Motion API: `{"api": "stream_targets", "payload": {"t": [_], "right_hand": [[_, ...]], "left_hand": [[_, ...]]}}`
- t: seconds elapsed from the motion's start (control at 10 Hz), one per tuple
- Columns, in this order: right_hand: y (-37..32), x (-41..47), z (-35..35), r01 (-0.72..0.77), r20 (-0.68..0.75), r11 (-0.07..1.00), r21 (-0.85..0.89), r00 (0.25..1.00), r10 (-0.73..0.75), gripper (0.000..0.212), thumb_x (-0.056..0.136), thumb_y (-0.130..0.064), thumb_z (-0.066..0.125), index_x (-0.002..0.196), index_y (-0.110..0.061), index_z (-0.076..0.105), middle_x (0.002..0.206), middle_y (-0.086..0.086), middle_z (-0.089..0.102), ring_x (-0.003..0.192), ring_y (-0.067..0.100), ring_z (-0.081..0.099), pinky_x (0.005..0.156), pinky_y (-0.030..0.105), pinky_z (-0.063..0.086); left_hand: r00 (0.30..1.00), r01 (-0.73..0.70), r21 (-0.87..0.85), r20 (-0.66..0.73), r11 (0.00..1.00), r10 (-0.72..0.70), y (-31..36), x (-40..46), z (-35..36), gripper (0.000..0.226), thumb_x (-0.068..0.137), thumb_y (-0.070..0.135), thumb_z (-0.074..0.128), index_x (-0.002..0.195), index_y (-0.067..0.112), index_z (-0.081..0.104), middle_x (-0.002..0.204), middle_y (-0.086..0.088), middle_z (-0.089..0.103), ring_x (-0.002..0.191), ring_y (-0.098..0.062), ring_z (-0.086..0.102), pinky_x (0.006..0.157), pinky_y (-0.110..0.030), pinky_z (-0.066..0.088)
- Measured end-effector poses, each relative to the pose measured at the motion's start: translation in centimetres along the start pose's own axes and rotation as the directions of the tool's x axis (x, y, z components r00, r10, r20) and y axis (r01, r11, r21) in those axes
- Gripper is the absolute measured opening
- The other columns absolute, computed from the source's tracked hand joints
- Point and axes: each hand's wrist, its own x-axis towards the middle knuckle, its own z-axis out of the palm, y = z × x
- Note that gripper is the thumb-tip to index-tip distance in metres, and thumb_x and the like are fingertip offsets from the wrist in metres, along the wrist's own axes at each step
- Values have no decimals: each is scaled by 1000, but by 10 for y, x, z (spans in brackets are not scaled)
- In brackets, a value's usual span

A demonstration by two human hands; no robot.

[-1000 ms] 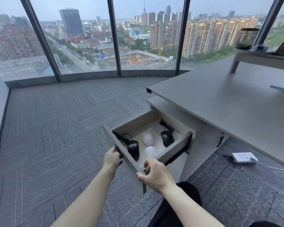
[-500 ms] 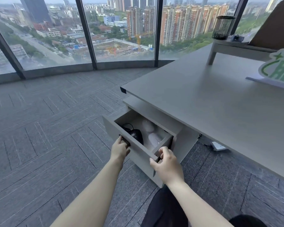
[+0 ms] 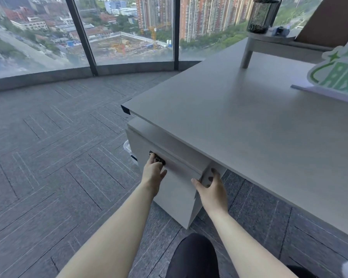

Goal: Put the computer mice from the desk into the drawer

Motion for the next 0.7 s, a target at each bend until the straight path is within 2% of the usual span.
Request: {"api": "stream_targets", "payload": {"t": [0.1, 0.2, 0.3, 0.4, 0.5, 0.6, 0.7], "right_hand": [[1, 9, -2, -33, -7, 998, 60, 999, 33, 77, 80, -47, 72, 142, -16, 38, 136, 11, 56, 120, 29, 57, 93, 42, 52], [0, 12, -3, -30, -18, 993, 118, 999, 33, 59, 81, -38, 75, 130, -15, 51, 123, 9, 65, 112, 27, 63, 88, 40, 52], [0, 13, 0, -34, -19, 989, 142, 999, 37, 56, 81, -36, 75, 128, -15, 53, 116, 6, 69, 106, 24, 66, 85, 37, 53], [1, 14, -1, -50, 2, 989, 139, 999, 51, 59, 82, -37, 75, 132, -18, 50, 117, 7, 69, 105, 24, 65, 81, 31, 49], [-2, 11, -5, -60, 40, 993, 101, 998, 56, 62, 83, -38, 73, 135, -17, 47, 120, 8, 67, 109, 28, 64, 82, 31, 46], [-4, 7, -12, -46, 58, 997, 61, 997, 42, 54, 86, -32, 68, 133, -15, 48, 118, 7, 66, 106, 26, 63, 81, 31, 46], [-3, -14, -18, -26, 67, 1000, 13, 997, 25, 28, 90, -23, 58, 117, -18, 62, 106, 1, 71, 95, 19, 64, 80, 35, 53]], "left_hand": [[1000, -5, 9, 21, 1000, 5, 0, 5, 11, 68, 89, -9, 33, 147, 24, 35, 150, -3, 42, 132, -24, 46, 99, -39, 43], [1000, -11, 22, 14, 1000, 11, -1, 7, 16, 68, 88, -9, 34, 148, 23, 34, 147, -2, 43, 128, -22, 48, 98, -37, 44], [1000, -12, 22, 2, 1000, 12, -1, 9, 14, 67, 89, -10, 34, 148, 21, 35, 139, -2, 46, 118, -20, 51, 99, -37, 44], [1000, -21, 63, 23, 998, 19, -3, 8, 11, 65, 91, -8, 36, 147, 25, 36, 133, 6, 48, 113, -14, 53, 99, -36, 43], [997, -49, 87, 55, 995, 44, -3, -2, 12, 65, 91, -5, 38, 148, 27, 33, 127, 10, 50, 114, -12, 51, 103, -34, 37], [999, -33, 124, 7, 992, 32, -6, -12, 8, 64, 89, -5, 40, 149, 16, 32, 141, -6, 47, 124, -22, 50, 103, -34, 39], [1000, 15, 237, -27, 971, -9, -25, -41, -9, 58, 82, 0, 49, 140, 5, 46, 134, -14, 55, 119, -27, 57, 96, -34, 46]]}}
